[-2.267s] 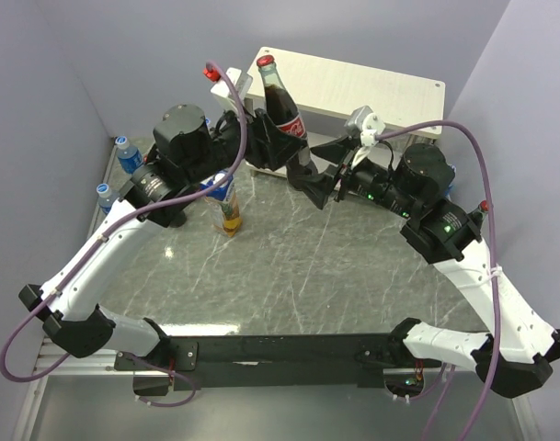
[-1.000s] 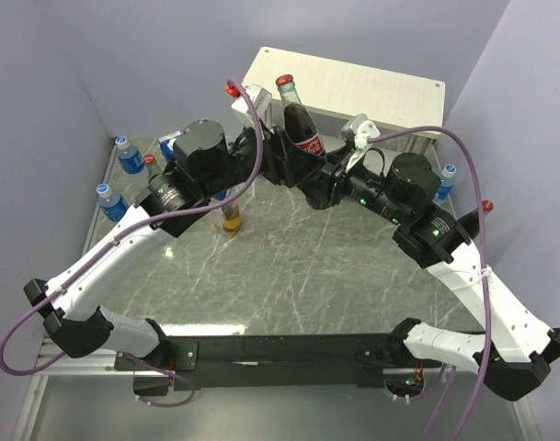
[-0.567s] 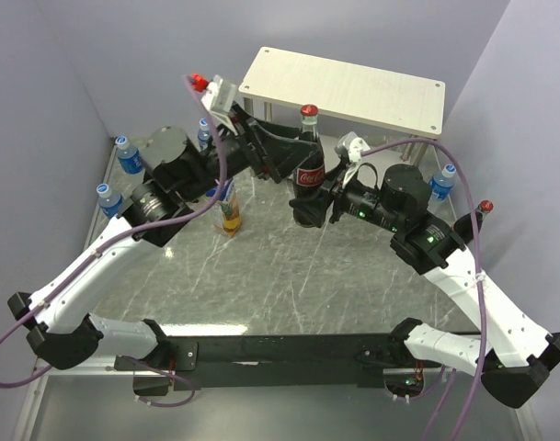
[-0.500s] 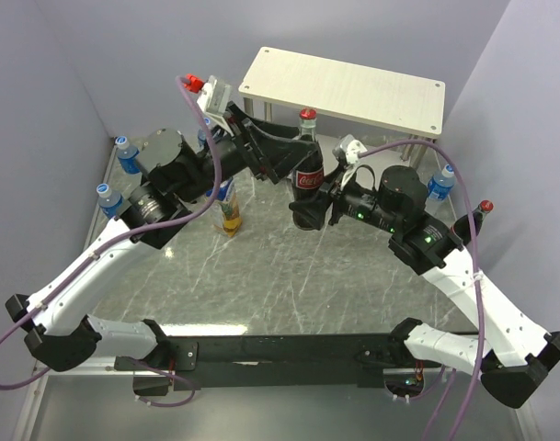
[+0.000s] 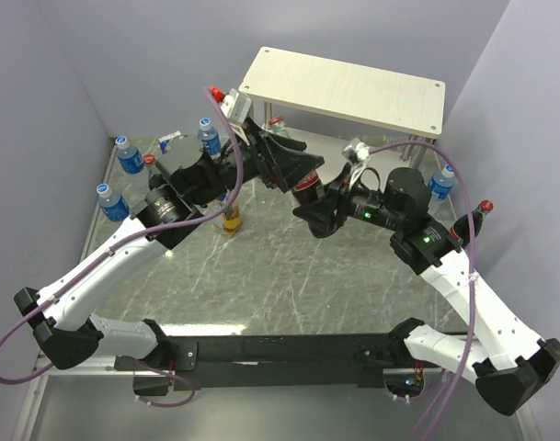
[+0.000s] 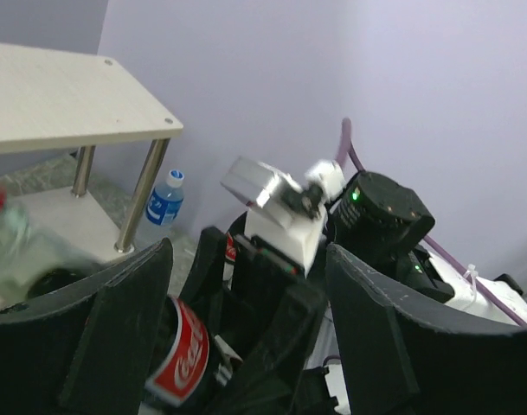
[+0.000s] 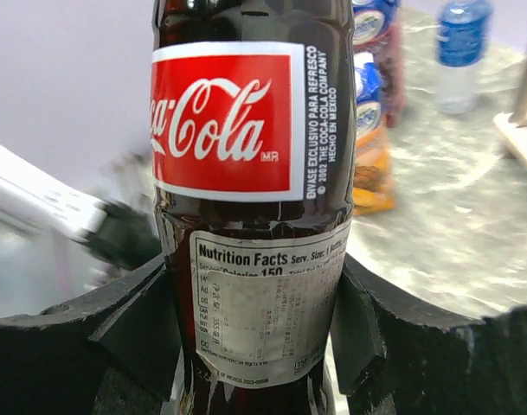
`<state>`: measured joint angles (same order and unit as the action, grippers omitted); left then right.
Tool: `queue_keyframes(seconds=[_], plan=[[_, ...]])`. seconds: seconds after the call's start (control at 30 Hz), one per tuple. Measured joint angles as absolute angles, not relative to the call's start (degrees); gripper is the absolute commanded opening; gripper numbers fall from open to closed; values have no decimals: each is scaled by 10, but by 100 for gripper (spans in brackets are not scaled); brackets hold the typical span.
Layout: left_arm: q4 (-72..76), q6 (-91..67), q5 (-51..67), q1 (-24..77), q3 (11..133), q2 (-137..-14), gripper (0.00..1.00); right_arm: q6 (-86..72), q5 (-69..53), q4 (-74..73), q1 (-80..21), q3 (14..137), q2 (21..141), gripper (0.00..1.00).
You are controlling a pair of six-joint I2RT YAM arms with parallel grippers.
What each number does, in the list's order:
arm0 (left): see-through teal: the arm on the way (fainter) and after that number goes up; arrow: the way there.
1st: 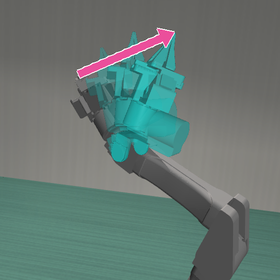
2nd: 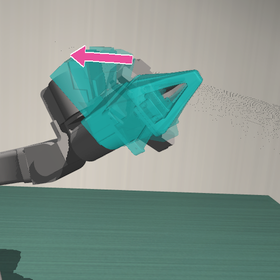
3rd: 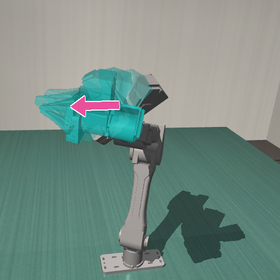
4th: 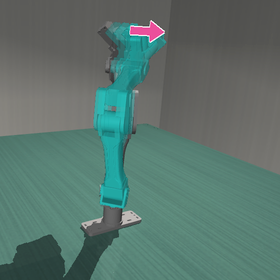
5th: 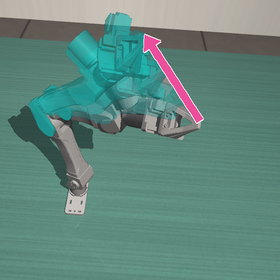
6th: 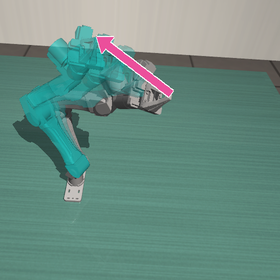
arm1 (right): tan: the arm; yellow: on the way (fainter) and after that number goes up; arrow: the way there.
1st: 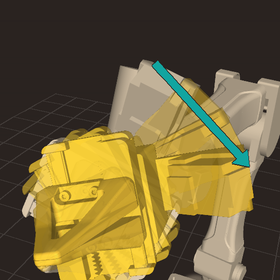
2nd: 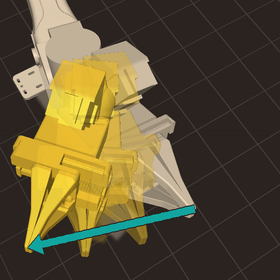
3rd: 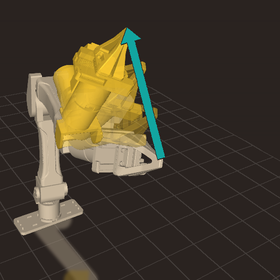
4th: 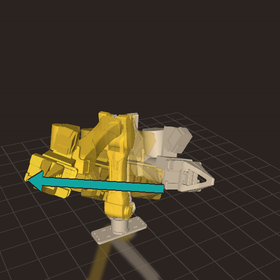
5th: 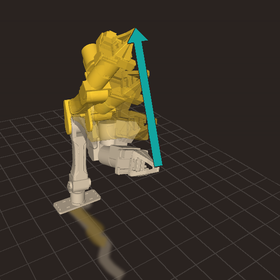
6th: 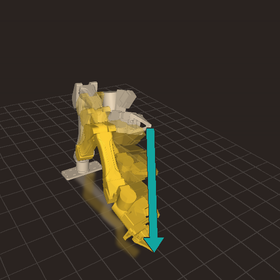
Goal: Place and organize the beverage onto the shelf
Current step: Adjust the drink.
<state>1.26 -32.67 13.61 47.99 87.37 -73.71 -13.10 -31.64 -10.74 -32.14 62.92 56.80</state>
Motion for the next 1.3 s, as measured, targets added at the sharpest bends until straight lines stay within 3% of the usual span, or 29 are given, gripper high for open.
queue_keyframes(seconds=[0.3,0.77,0.97,1.17,1.3], plan=[[5,-323,138,480,836,-726,78,-321,-411,24,-257,558,580,0],[-44,-307,47,479,825,-651,93,-362,-437,99,-245,523,572,0],[-90,-319,5,466,843,-685,97,-361,-453,106,-244,521,571,0],[-124,-337,1,447,879,-757,94,-360,-465,110,-244,520,560,0],[-133,-342,2,441,918,-785,84,-350,-466,112,-242,517,558,0]])
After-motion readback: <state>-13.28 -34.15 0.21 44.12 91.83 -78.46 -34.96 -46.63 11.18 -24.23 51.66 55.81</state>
